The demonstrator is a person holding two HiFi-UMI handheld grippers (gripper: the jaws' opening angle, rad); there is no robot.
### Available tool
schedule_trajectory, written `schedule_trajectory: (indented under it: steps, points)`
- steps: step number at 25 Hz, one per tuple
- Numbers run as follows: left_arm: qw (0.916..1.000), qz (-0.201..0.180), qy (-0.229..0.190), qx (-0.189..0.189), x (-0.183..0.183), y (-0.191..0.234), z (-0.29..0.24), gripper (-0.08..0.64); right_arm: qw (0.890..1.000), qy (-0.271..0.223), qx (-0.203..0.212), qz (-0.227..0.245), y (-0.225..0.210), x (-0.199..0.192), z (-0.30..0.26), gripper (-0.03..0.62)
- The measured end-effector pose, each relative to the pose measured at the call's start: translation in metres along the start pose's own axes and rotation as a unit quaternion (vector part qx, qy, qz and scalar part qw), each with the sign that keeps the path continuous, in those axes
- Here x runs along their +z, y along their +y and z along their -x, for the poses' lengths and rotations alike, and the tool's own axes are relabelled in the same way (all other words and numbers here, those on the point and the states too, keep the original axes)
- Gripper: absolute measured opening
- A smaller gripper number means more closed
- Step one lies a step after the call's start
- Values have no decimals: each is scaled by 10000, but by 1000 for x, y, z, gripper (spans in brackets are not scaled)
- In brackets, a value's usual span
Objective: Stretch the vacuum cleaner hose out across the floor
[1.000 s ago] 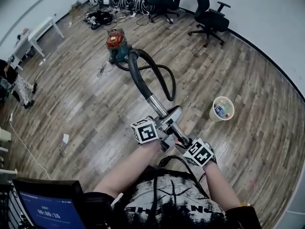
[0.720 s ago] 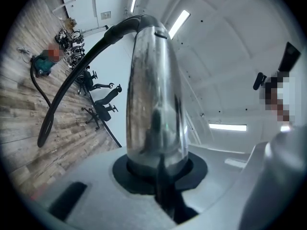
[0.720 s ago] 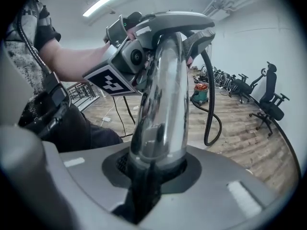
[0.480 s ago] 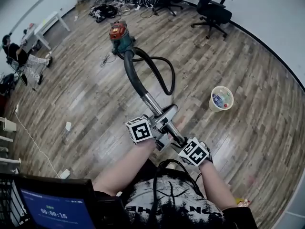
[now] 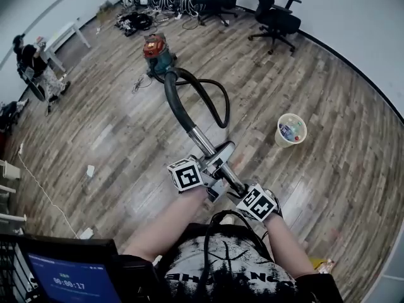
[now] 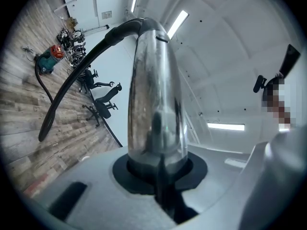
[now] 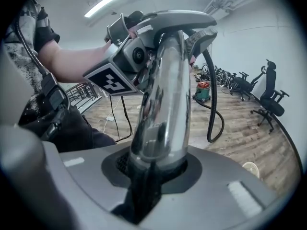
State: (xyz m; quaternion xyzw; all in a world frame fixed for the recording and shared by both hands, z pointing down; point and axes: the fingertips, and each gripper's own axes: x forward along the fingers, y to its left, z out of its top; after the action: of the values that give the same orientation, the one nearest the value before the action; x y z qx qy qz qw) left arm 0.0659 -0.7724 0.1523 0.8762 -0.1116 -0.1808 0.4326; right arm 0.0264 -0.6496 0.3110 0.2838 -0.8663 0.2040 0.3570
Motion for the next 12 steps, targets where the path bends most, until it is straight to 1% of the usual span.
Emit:
schedule_trajectory:
  steps: [4,7,9,12]
  points:
    - [10000,54,-61,22,4,-3,30,52,9999,133,22,76,25,5,-13,101]
    - [9999,93,-90,5,5,-7,61,52,9997,236,3,110,51,8,-26,106]
    - [9998,121,-112,-64,8,-12,79,52,9996,267,-53,98,68,12,-33,106]
    - [9994,264,-143,-174,4,-18,106,52,9992,387,-116,59,95,13,-39,106]
